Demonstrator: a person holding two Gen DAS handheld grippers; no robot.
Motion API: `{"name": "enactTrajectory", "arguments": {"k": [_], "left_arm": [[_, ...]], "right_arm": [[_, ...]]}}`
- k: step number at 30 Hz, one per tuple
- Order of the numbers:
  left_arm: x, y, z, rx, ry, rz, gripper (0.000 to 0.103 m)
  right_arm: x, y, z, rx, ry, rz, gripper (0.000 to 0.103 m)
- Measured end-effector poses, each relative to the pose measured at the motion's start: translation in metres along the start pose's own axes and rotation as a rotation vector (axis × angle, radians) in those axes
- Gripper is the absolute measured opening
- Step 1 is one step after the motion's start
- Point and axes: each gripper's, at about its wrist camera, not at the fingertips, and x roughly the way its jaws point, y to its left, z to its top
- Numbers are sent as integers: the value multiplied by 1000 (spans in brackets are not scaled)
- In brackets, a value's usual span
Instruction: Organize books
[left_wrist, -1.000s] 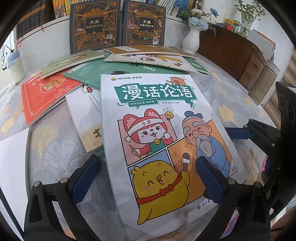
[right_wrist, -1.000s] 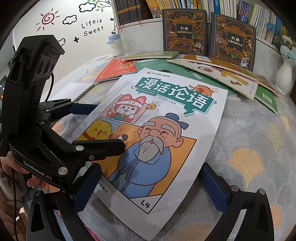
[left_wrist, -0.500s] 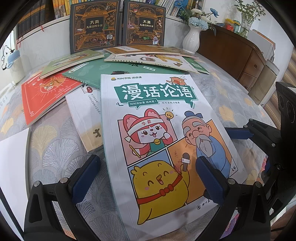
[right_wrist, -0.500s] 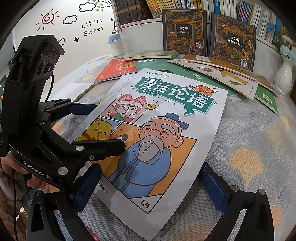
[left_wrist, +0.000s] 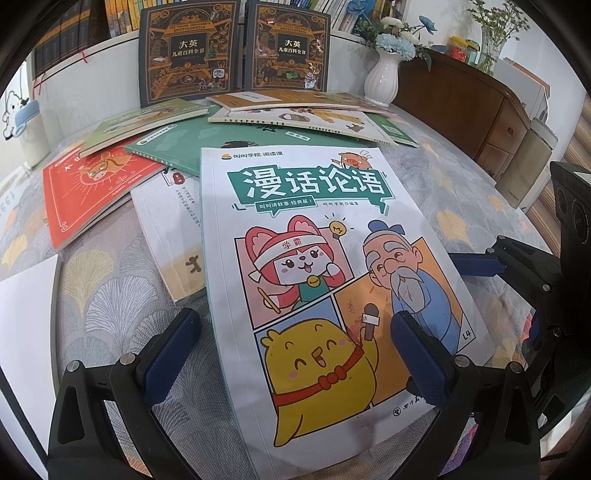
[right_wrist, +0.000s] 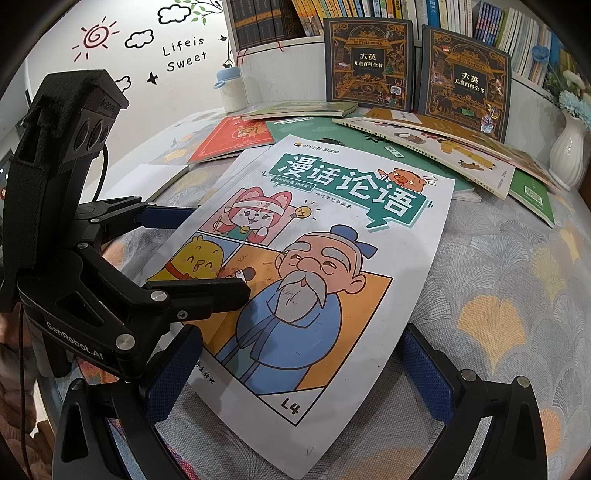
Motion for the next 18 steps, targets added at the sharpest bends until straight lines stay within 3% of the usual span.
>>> {"name": "enactTrajectory", "arguments": {"k": [18], "left_arm": [[0, 0, 0, -6, 0, -4, 103]], "right_arm": [[1, 1, 0, 12, -2, -4, 103]]}}
